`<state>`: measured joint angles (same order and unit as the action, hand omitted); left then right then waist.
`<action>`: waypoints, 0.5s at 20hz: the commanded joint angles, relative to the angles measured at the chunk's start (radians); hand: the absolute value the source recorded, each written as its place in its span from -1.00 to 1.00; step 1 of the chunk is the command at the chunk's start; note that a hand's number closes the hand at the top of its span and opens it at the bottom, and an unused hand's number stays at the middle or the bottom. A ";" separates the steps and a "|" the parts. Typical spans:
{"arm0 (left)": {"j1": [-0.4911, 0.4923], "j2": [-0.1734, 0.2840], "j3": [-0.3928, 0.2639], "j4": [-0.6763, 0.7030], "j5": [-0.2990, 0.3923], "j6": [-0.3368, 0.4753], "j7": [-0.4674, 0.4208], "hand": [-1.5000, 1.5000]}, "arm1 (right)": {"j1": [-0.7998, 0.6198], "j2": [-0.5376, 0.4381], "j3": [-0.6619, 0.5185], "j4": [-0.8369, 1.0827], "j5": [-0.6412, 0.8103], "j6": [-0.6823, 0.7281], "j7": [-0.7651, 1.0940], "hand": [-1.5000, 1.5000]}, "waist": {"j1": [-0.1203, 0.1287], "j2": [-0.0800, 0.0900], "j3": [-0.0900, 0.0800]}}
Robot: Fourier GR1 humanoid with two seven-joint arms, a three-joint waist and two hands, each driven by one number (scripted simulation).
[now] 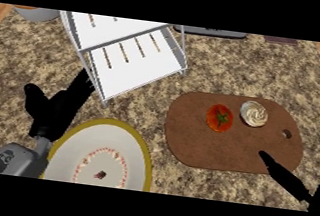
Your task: Pick the cupcake from the cutting board and place it in the tiered basket
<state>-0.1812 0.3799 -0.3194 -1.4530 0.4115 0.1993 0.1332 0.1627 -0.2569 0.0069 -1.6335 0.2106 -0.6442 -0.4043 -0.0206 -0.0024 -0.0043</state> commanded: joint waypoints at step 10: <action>-0.037 0.006 0.008 -0.014 -0.003 -0.020 0.020 0.00 | 0.206 -0.004 0.084 -0.246 0.652 0.010 0.718 -1.00 | 0.013 0.008 -0.009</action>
<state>-0.1902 0.3822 -0.3182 -1.4613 0.4048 0.1870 0.1377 0.3407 -0.2733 0.0692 -1.7806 0.7054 -0.7031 0.1152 -0.0094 0.0055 -0.0129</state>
